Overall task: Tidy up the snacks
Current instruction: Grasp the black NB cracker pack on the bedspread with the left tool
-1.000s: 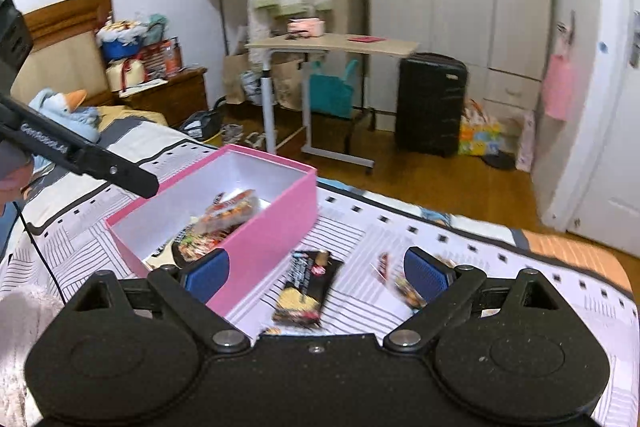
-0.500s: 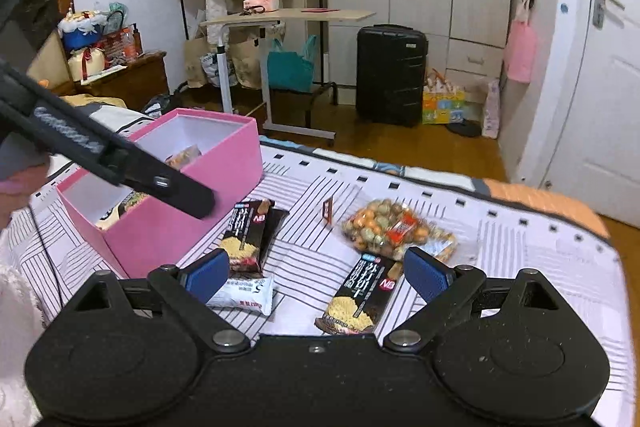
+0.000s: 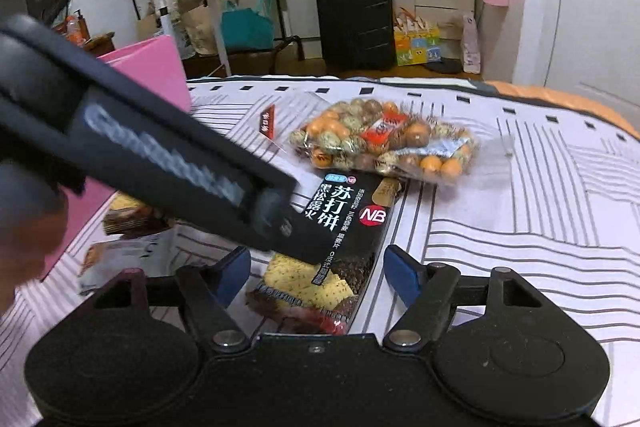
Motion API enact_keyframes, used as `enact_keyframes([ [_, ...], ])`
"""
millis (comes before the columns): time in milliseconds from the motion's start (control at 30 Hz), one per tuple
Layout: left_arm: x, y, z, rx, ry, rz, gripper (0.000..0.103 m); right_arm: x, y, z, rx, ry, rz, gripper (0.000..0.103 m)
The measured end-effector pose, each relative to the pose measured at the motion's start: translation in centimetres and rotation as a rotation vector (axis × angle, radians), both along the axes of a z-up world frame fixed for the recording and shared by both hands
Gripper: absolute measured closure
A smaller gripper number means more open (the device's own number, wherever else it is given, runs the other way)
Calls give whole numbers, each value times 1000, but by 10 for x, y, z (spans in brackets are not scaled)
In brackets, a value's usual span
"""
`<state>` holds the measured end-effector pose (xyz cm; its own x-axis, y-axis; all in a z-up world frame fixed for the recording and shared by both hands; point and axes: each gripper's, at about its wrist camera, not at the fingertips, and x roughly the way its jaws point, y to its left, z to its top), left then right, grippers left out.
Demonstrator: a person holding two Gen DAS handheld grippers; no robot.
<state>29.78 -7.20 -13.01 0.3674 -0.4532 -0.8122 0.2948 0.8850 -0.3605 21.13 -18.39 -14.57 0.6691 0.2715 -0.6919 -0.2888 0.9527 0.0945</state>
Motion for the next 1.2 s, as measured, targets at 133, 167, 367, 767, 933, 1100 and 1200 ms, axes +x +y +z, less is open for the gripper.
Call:
enact_keyframes([
  [133,8,-2,-27,-4,51,18,49,-2,7,-8,-55,-32,-3,28],
  [167,9,-1,-29,-17,50,21,49,-4,8,-7,-59,-36,-7,31],
  [367,9,6,-28,-120,93,26,49,-18,10,2,-35,-23,-50,41],
  [767,-28,13,5,-92,100,-24,49,-60,30,43,-41,11,-61,47],
  [933,-44,15,18,-74,92,-40,49,-70,34,54,-40,26,-67,48],
  [1100,-56,19,25,-88,92,-36,49,-76,38,65,-46,28,-53,48],
  [1200,-65,24,32,-97,87,-28,49,-72,39,72,-52,22,-43,48],
])
